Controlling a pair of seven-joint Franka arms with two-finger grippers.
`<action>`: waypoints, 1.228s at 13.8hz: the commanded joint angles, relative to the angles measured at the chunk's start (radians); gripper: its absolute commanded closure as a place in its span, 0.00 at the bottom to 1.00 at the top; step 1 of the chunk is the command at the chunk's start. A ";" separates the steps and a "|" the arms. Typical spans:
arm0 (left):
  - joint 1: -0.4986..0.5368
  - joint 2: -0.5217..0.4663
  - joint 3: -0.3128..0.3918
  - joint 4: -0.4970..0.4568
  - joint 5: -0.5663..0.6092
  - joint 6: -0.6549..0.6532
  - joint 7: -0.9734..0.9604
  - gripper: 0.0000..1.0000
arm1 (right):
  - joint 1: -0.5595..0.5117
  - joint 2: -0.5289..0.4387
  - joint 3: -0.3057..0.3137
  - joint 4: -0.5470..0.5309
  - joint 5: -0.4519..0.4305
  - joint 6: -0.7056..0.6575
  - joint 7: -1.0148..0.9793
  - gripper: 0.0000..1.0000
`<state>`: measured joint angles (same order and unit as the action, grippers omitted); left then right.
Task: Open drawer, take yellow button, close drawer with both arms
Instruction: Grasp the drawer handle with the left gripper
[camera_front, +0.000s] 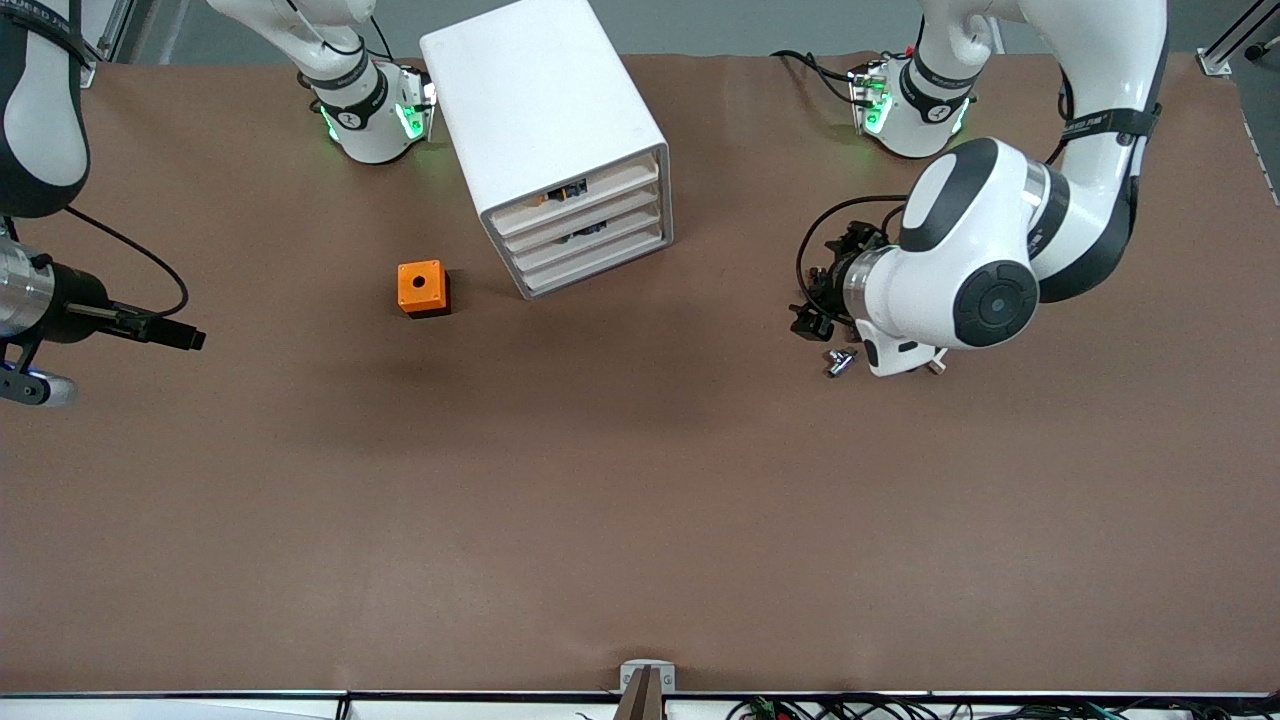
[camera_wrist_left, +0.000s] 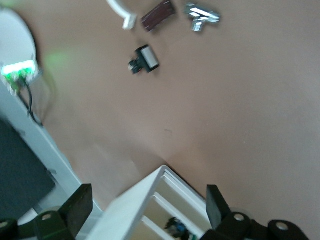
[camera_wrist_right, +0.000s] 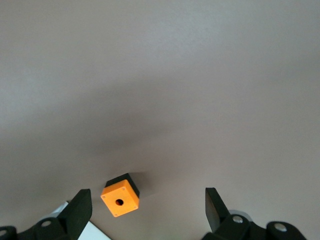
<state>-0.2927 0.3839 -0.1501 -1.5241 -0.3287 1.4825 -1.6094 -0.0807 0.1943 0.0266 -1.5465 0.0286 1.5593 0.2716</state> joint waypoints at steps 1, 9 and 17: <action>-0.003 0.039 0.006 0.018 -0.021 -0.048 -0.177 0.00 | 0.024 -0.006 -0.001 0.009 0.007 -0.016 0.064 0.00; -0.043 0.154 0.006 0.021 -0.182 -0.093 -0.573 0.00 | 0.032 -0.006 -0.001 0.005 0.031 -0.019 0.196 0.00; -0.144 0.286 0.007 0.054 -0.549 -0.077 -0.744 0.41 | 0.032 -0.006 -0.001 0.002 0.031 -0.018 0.201 0.00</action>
<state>-0.4042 0.6286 -0.1506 -1.5207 -0.8395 1.4105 -2.3047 -0.0524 0.1943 0.0280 -1.5465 0.0478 1.5501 0.4562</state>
